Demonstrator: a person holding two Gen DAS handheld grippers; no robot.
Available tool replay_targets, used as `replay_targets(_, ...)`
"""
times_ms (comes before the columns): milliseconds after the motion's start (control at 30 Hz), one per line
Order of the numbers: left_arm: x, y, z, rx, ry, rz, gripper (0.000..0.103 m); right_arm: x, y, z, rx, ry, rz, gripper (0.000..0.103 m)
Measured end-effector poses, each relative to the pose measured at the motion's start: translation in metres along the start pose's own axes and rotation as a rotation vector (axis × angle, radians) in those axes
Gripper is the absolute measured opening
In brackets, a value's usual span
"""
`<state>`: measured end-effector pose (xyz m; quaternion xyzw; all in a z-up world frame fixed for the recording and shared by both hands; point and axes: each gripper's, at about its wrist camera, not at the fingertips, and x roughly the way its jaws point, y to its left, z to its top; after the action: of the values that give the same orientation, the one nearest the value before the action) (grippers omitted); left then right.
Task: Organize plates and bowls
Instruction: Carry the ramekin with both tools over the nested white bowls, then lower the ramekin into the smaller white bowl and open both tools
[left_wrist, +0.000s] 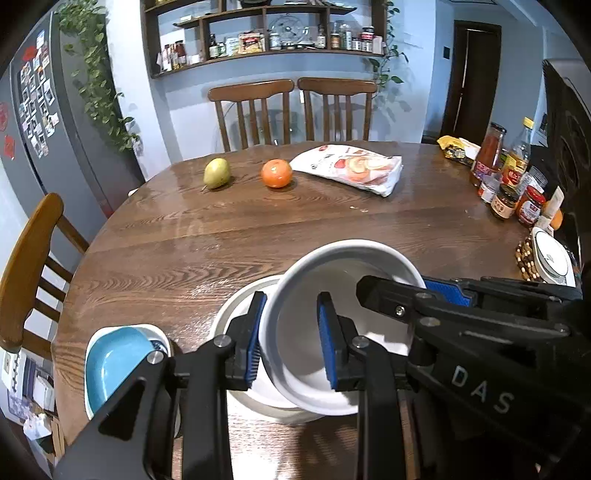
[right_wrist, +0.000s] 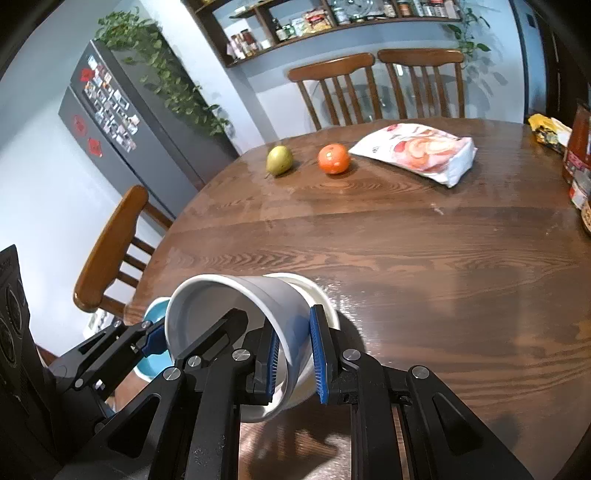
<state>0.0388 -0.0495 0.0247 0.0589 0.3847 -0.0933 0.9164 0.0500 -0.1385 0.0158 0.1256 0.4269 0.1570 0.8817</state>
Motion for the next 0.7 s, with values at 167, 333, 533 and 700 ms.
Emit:
replay_targets(167, 0.005, 0.011, -0.003, -0.015, 0.016, 0.006, 0.024, 0.012, 0.007, 0.001, -0.011, 0.023, 0.007, 0.019)
replay_targets(333, 0.015, 0.016, -0.004, -0.021, 0.037, 0.002, 0.024, 0.023, 0.009, 0.001, -0.009, 0.044, 0.003, 0.019)
replay_targets(533, 0.029, 0.017, -0.006, -0.027, 0.068, -0.012, 0.024, 0.036, 0.004, 0.001, 0.009, 0.074, -0.004, 0.019)
replay_targets(700, 0.041, 0.019, -0.008, -0.031, 0.096, -0.021, 0.024, 0.047, -0.002, 0.0, 0.024, 0.102, -0.006, 0.019)
